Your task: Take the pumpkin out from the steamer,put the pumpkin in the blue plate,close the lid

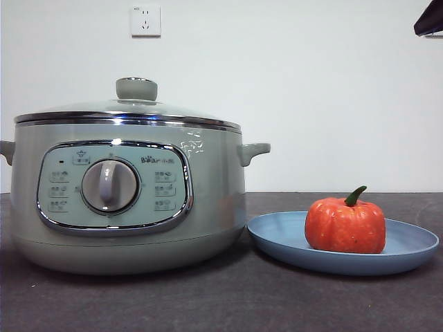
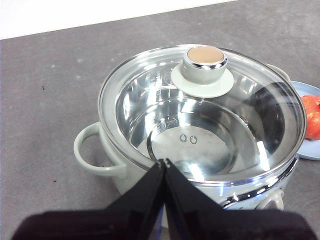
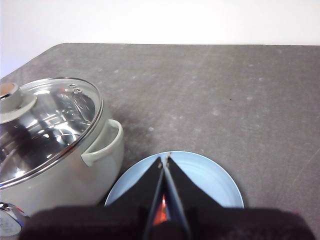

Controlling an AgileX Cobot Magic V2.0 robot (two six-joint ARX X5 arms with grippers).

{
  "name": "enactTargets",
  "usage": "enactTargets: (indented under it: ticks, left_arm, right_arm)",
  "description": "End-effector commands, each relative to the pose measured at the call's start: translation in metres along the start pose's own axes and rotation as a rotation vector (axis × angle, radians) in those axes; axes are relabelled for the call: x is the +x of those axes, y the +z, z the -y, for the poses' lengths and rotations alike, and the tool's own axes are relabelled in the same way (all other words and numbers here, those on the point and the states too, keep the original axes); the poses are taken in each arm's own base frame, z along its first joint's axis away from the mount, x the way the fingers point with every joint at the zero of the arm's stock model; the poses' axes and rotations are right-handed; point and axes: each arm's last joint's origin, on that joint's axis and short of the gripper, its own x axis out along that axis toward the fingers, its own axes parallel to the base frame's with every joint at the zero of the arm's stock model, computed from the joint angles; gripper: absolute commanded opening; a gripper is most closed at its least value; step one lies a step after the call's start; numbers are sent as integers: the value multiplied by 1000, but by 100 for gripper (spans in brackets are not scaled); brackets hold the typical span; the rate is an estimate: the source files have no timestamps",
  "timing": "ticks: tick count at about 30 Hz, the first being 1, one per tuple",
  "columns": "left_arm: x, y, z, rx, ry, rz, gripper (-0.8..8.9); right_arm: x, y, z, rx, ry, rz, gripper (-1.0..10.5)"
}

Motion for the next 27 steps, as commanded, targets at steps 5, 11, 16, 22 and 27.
enactTargets:
  ticks: [5,11,16,22,27]
  left_arm:
    - [-31,-7,-16,-71,101,125,-4]
    - [-54,-13,-30,-132,381,257,-4]
    - [-42,-25,-39,-117,493,317,-4]
    - [-6,-56,-51,-112,408,333,-4]
    - [20,-89,-57,-137,353,290,-4]
  right_arm:
    - [0,-1,0,9,-4,2,-16]
    - [0,-1,0,9,-3,2,-16]
    - [0,-1,0,9,-3,2,-16]
    - [0,-1,0,9,-3,2,-16]
    - [0,-1,0,9,-3,2,-16]
